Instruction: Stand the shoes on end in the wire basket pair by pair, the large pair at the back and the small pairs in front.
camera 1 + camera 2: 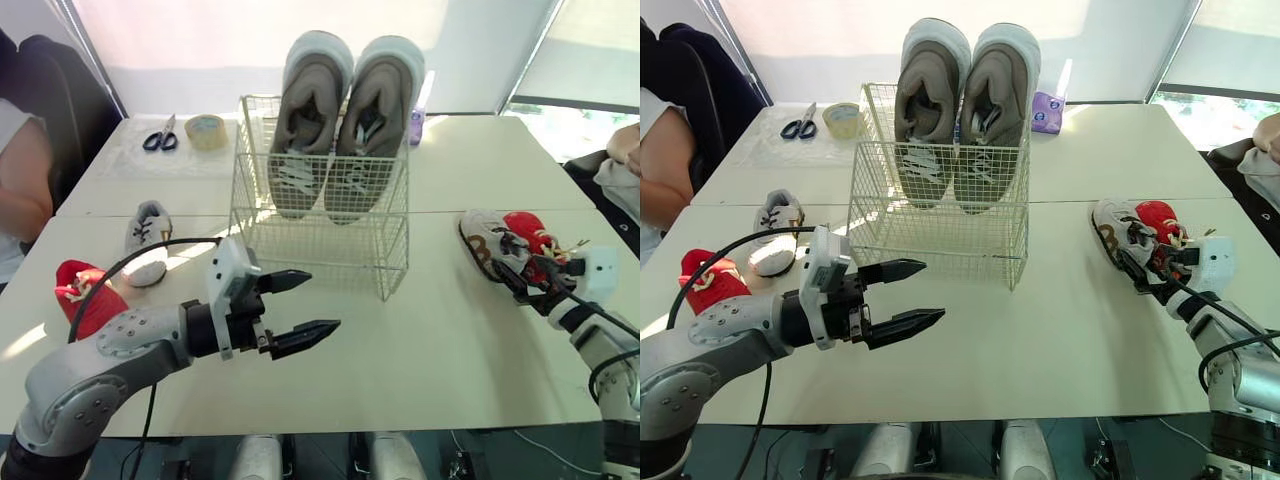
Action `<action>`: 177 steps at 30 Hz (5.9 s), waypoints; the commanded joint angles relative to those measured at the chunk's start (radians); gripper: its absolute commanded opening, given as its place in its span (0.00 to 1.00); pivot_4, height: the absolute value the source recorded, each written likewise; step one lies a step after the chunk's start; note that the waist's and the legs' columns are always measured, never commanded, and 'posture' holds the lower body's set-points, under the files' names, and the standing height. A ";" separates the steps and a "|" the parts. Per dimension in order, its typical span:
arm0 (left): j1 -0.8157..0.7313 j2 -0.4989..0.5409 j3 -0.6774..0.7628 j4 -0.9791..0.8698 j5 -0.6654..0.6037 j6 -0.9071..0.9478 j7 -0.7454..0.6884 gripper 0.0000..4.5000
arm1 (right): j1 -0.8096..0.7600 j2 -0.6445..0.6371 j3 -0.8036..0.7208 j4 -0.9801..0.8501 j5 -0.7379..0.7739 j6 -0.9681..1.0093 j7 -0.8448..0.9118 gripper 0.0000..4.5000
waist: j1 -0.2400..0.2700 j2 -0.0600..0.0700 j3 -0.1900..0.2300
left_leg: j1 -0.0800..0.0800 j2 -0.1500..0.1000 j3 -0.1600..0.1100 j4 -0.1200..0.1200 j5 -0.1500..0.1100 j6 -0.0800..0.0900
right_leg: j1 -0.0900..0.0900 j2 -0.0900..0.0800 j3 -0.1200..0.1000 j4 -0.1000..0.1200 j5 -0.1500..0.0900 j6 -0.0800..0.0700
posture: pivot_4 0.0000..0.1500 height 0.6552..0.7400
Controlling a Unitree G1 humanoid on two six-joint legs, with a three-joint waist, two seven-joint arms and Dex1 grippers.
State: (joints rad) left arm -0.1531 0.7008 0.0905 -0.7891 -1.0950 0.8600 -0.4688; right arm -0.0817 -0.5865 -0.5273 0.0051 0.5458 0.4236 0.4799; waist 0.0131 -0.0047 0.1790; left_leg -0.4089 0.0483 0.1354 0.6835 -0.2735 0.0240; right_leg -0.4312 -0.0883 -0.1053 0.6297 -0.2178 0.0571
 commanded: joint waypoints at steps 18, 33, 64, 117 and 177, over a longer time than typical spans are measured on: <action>-0.040 -0.029 -0.041 0.023 0.057 -0.024 0.009 0.99 | -0.097 0.063 0.096 0.167 -0.091 -0.120 -0.010 1.00 | -0.005 0.001 0.000 | 0.000 0.000 0.000 -0.001 0.000 0.000 | 0.000 0.000 0.000 -0.001 -0.001 0.000 | 1.00 1.00; -0.085 0.024 0.103 0.069 -0.104 0.006 0.032 1.00 | -0.224 0.067 0.137 0.295 -0.166 -0.291 -0.006 0.17 | -0.011 0.002 0.000 | 0.000 0.001 0.000 -0.001 0.000 0.000 | 0.000 0.000 0.000 0.000 0.000 0.000 | 1.00 1.00; -0.741 0.168 0.217 0.710 -0.766 0.279 0.161 1.00 | -0.935 -0.122 0.499 -0.243 0.107 -0.014 0.517 0.17 | -0.024 -0.002 0.012 | -0.004 0.000 0.000 -0.002 0.001 -0.009 | -0.005 0.000 0.001 0.002 -0.005 0.002 | 1.00 1.00; -0.536 -0.334 0.205 0.418 -0.493 -0.206 0.335 0.11 | -0.731 0.633 0.408 -0.363 0.576 -0.008 -0.271 0.28 | -0.026 -0.005 0.011 | -0.002 0.001 -0.001 -0.002 0.000 -0.008 | -0.002 0.002 0.001 0.002 -0.004 0.002 | 1.00 1.00; -0.120 0.363 0.332 0.383 -0.015 0.048 -0.174 0.62 | -0.830 -0.288 0.277 0.022 0.070 0.130 0.696 1.00 | -0.028 -0.003 0.013 | -0.009 0.001 0.000 -0.006 0.001 -0.012 | -0.012 0.001 -0.001 0.001 -0.005 0.000 | 1.00 1.00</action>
State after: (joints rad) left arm -0.2700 1.0351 0.3552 -0.4520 -1.1454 0.9312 -0.6168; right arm -0.8764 -0.8548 -0.2047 0.0634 0.5558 0.5107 1.1834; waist -0.0151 -0.0073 0.1916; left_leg -0.4178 0.0498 0.1356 0.6779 -0.2721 0.0124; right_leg -0.4429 -0.0870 -0.1059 0.6305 -0.2232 0.0572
